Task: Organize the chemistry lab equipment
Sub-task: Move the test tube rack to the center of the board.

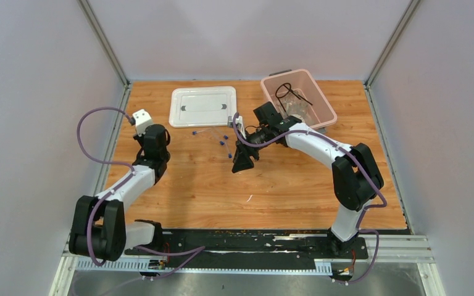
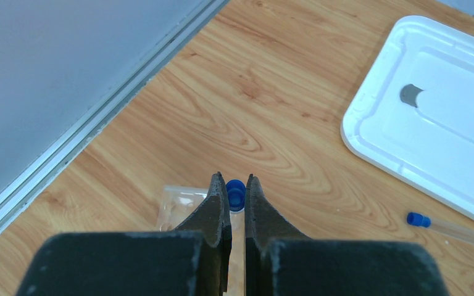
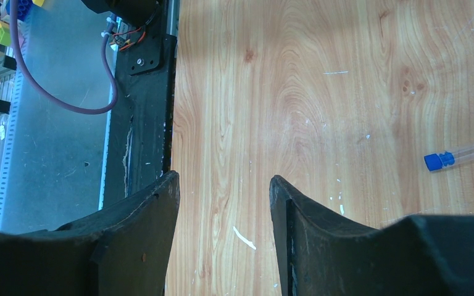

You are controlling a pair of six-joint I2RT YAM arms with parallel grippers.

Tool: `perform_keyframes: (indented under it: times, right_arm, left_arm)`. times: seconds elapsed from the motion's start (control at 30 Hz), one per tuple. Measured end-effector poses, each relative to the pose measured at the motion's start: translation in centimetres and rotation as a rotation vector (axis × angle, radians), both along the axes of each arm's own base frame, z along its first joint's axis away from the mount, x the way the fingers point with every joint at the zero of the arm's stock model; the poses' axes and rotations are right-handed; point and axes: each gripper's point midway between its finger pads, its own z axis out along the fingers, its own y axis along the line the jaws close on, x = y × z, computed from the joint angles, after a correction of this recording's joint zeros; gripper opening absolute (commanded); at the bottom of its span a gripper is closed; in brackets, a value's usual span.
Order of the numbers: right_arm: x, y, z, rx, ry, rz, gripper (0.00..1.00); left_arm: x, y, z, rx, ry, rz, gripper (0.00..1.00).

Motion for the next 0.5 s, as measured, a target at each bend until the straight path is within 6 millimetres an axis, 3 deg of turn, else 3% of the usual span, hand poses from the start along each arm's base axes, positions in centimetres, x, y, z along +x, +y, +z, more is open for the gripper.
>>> perform_keyframes:
  times: [0.2,0.5]
  right_arm:
    - [0.0,0.0,0.0,0.001,-0.005,0.002,0.55]
    - [0.0,0.0,0.0,-0.001,-0.003,0.003,0.55]
  left_arm:
    - [0.8,1.4,-1.6,-0.003,0.016,0.037,0.0]
    - [1.6,1.4,-2.4,-0.019,0.015,0.018,0.0]
